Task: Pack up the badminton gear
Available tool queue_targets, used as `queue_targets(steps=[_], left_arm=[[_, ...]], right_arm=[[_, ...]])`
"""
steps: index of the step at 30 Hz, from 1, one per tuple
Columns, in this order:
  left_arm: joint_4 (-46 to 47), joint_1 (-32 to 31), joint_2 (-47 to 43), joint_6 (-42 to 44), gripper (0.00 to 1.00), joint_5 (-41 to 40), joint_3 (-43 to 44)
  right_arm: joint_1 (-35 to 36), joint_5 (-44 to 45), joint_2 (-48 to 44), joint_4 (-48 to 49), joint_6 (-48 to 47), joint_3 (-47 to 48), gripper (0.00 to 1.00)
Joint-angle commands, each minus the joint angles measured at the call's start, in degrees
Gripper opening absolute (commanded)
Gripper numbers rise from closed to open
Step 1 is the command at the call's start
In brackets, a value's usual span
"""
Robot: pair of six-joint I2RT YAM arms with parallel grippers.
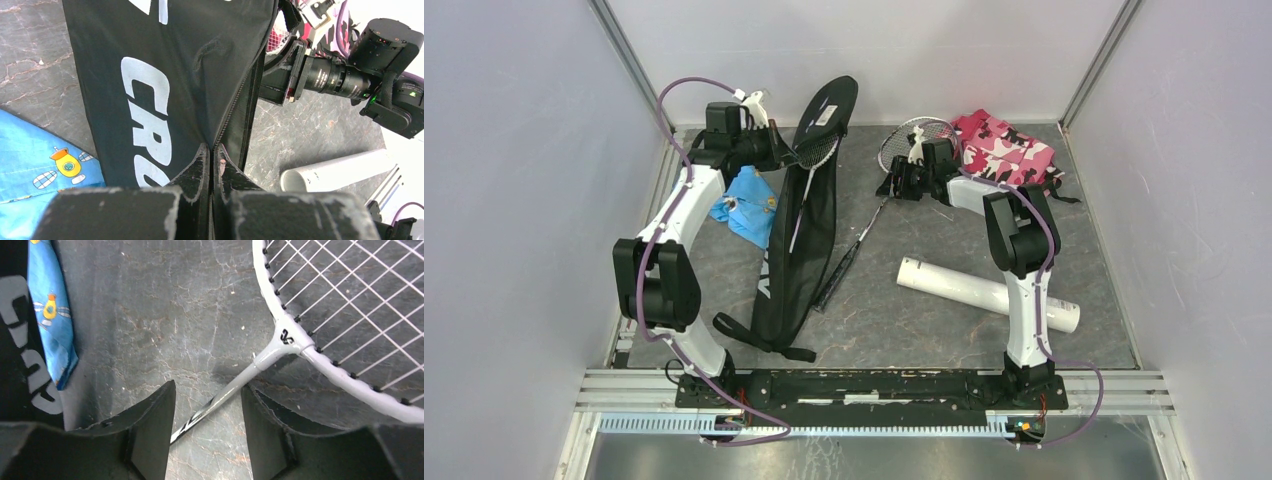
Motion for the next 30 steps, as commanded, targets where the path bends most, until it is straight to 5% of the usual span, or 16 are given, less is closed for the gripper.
queue_targets(steps=[1,16,30], left_arm=[[4.63,0.26,-3.52,-2.78,0.02,2.1,-0.2],[5.44,0.26,-4.19,-3.22,0.02,2.02,-1.53],[5.7,0.24,-3.75,-3.27,0.02,0.63,-1.14]], right_arm=[[-0.12,0.25,3.62,0.49,2.44,1.18,0.55],[-1.6,-2.29,6.72,0.06,6.43,2.35,0.3],[-5.5,-17.77,2.13,15.57,24.05,-2.38,0.0]])
